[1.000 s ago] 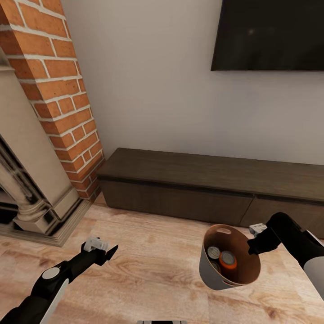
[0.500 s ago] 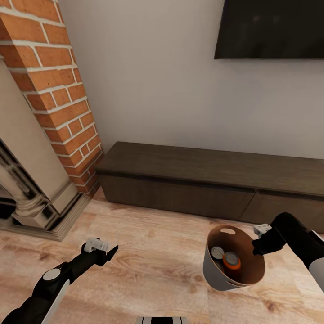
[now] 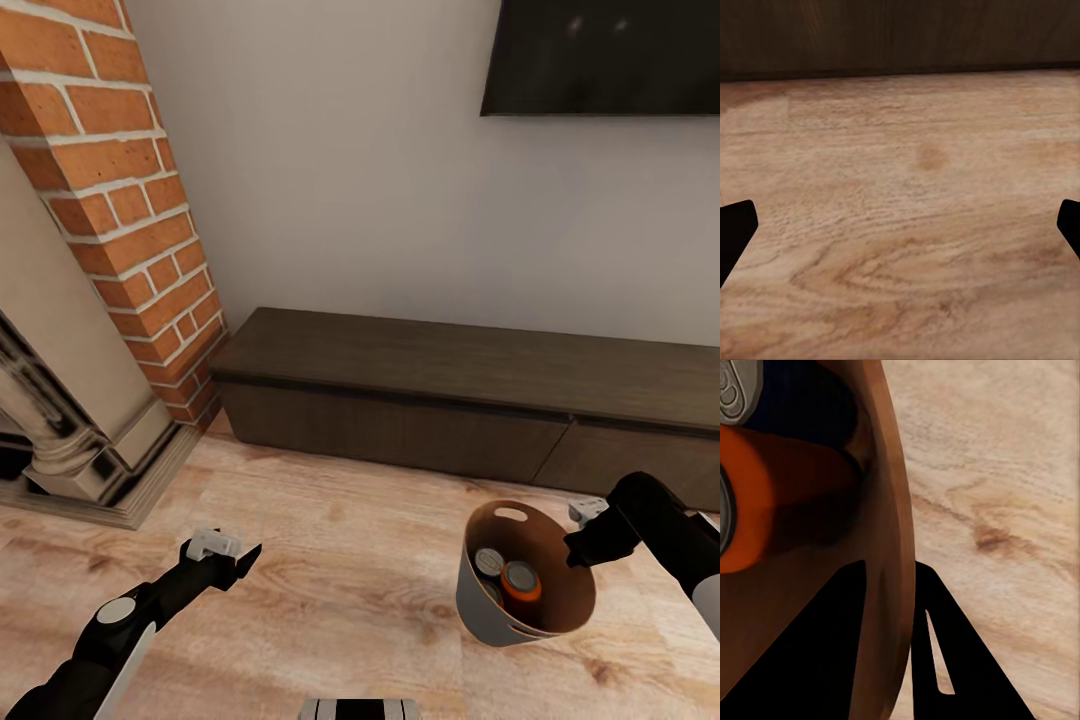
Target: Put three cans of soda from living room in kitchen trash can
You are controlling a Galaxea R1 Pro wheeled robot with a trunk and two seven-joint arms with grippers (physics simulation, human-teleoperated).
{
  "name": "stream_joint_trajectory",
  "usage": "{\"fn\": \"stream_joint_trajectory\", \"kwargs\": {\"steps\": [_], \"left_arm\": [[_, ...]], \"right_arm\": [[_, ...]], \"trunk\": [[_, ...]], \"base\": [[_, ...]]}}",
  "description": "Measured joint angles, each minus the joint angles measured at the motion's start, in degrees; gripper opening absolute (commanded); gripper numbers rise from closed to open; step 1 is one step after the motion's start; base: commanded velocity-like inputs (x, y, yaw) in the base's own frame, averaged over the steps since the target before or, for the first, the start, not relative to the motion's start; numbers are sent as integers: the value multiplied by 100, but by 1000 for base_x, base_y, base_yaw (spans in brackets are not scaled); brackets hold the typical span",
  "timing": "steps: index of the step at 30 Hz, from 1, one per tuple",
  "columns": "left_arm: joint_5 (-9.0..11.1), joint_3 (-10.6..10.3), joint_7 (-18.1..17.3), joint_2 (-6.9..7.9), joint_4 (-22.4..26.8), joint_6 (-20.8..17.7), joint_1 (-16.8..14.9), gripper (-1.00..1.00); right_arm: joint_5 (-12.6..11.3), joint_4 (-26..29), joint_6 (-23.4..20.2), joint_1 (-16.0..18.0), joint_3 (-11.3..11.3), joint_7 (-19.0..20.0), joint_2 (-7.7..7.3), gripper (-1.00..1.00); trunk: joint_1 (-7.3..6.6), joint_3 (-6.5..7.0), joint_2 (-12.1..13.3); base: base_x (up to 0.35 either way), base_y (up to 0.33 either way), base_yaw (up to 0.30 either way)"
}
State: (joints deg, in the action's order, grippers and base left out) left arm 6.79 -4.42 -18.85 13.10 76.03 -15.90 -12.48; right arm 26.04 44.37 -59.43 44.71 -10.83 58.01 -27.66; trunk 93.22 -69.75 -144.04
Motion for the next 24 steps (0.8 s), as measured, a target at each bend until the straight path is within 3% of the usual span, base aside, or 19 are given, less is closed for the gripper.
{"fn": "stream_joint_trajectory", "kwargs": {"steps": [3, 9, 19, 24], "left_arm": [[-7, -4, 29, -7, 0, 2, 0, 100], [-15, -6, 47, -33, -8, 7, 2, 100], [-13, -6, 48, -35, -9, 7, 1, 100], [-18, -6, 48, -36, -10, 7, 0, 100]], "right_arm": [[-10, 3, -3, 0, 0, 2, -13, -100], [4, 8, 2, -1, 1, 3, -53, -100], [-3, 9, 3, 0, 3, 2, -151, -100], [-12, 16, -1, -1, 6, 3, -159, -100]], "trunk": [[0, 0, 0], [16, -132, -8], [15, -133, -8], [29, -243, -14]], "base": [[0, 0, 0], [0, 0, 0], [0, 0, 0], [0, 0, 0]]}}
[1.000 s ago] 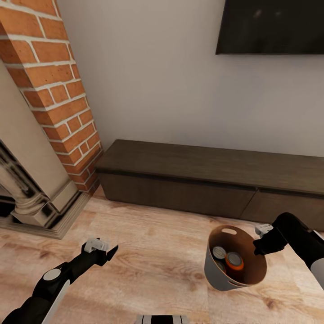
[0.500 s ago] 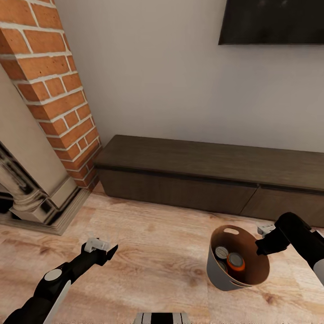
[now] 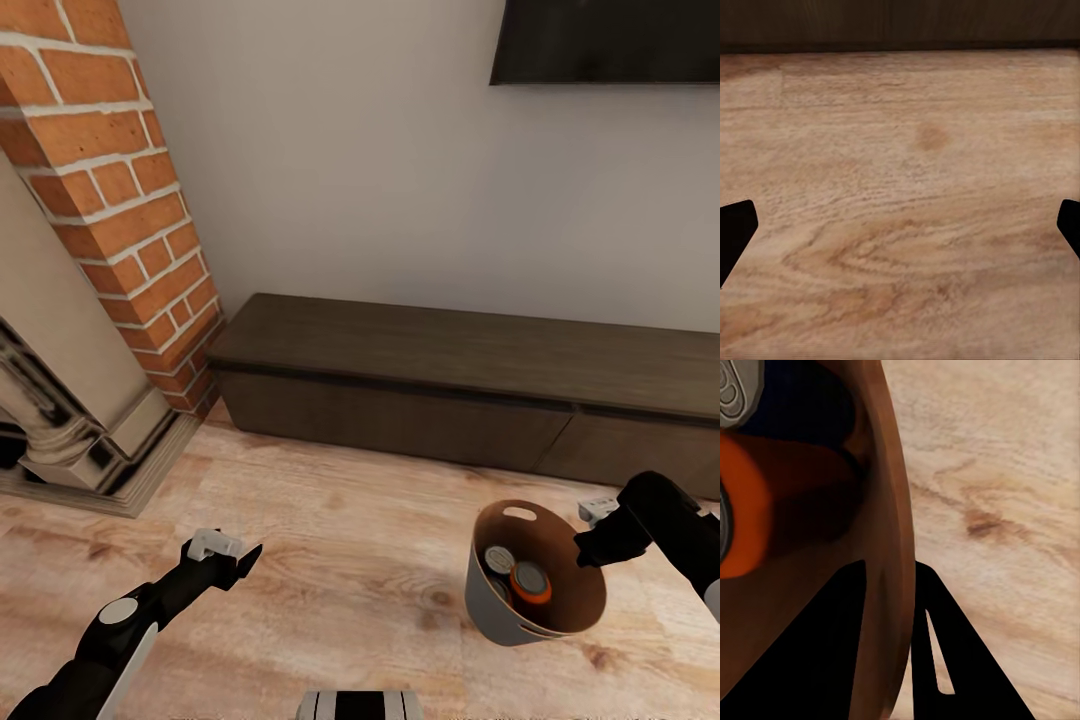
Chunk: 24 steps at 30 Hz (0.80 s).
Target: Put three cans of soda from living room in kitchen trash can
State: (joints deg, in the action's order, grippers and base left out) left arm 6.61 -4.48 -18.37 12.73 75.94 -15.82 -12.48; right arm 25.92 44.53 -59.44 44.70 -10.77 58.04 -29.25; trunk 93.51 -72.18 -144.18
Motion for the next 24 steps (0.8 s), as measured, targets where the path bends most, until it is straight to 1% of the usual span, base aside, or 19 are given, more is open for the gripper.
{"fn": "stream_joint_trajectory", "kwargs": {"steps": [1, 8, 14, 20, 24], "left_arm": [[1, 0, 0, 0, 0, 0, 0, 100], [7, 0, 0, -1, 0, 0, 0, 100], [1, 0, 0, -3, 0, 0, 0, 100], [0, 0, 0, -5, 0, 0, 1, 100], [-4, -5, 0, -5, -14, 0, 2, 100]], "right_arm": [[11, 0, 5, 0, 0, 0, 0, -100], [-8, 2, -2, 2, 2, -1, -47, -100], [-10, 2, -5, 0, 0, 1, -67, -100], [-14, 2, -4, 1, -5, 1, -72, -100], [-11, 2, -2, 0, -5, 1, -72, -100]], "trunk": [[3, -22, -1], [2, -23, -2], [18, -155, -9], [18, -156, -10], [28, -244, -15]], "base": [[0, 0, 0], [0, 0, 0], [0, 0, 0], [0, 0, 0], [0, 0, 0]]}}
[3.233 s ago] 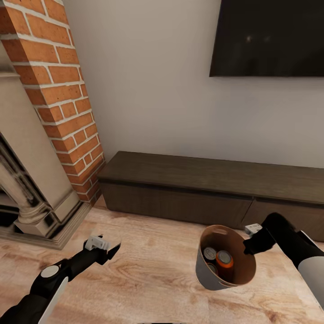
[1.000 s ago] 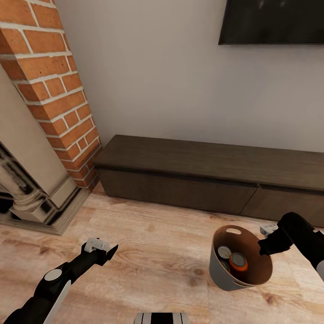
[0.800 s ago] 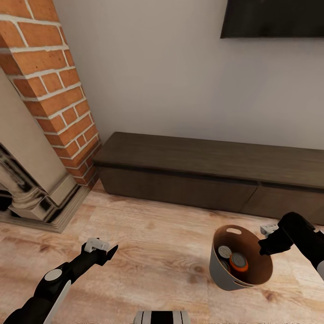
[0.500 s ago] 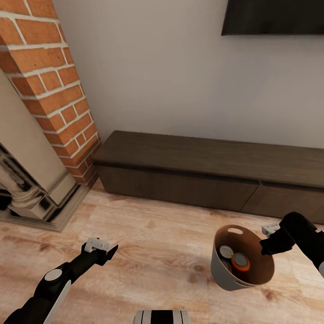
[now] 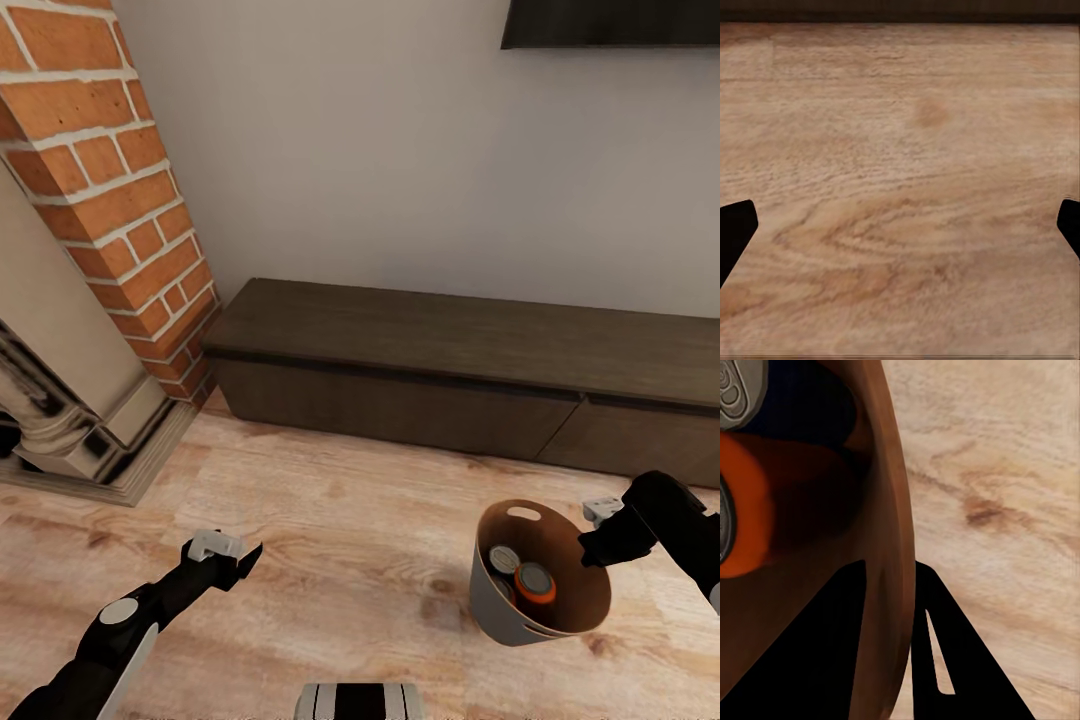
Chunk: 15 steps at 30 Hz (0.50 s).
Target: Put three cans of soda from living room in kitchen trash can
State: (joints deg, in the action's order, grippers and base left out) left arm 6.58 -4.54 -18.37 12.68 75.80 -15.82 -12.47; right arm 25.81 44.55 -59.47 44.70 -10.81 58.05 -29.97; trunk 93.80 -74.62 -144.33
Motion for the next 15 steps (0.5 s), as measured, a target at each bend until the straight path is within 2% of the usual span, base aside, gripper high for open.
{"fn": "stream_joint_trajectory", "kwargs": {"steps": [3, 15], "left_arm": [[15, -2, 0, 3, -64, 0, -1, 100], [13, -10, 0, 1, -134, 0, -1, 100]], "right_arm": [[13, 0, 6, 0, 0, -1, 0, -100], [-24, 1, -9, 1, 2, 3, -27, -100]], "trunk": [[8, -66, -4], [10, -88, -5]], "base": [[0, 0, 0], [0, 0, 0]]}}
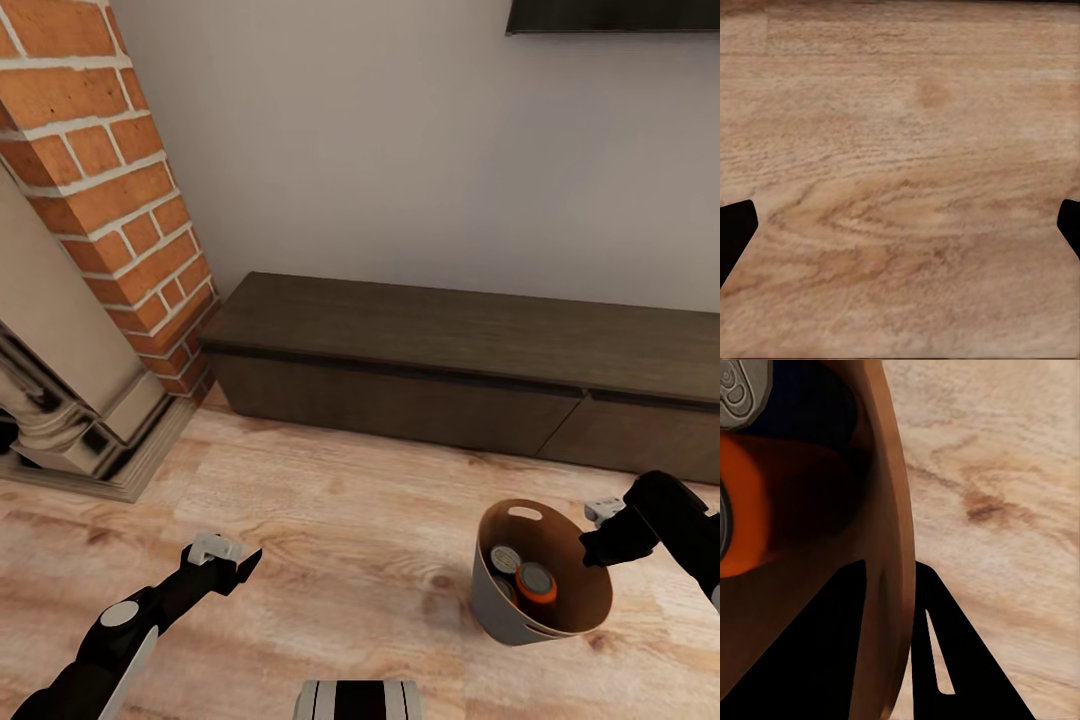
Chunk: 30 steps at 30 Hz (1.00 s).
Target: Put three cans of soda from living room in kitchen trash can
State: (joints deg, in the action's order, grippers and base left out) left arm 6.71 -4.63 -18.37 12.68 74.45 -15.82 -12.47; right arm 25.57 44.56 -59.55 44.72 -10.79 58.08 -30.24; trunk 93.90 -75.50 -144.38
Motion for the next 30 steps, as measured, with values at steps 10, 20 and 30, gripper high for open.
{"fn": "stream_joint_trajectory", "kwargs": {"steps": [10, 20, 30], "left_arm": [[14, -3, 0, 2, -1, 0, -1, 100], [-13, -9, 0, 2, -15, 2, -1, 100], [13, -11, 0, 1, -18, 4, -1, 100]], "right_arm": [[-2, 0, 0, 0, -2, 0, -34, -100], [-2, 0, -2, -6, -1, 0, -50, -100], [4, 0, 3, -8, -2, -2, -75, -100]], "trunk": [[5, -45, -3], [13, -111, -7], [20, -178, -11]], "base": [[0, 0, 0], [0, 0, 0], [0, 0, 0]]}}
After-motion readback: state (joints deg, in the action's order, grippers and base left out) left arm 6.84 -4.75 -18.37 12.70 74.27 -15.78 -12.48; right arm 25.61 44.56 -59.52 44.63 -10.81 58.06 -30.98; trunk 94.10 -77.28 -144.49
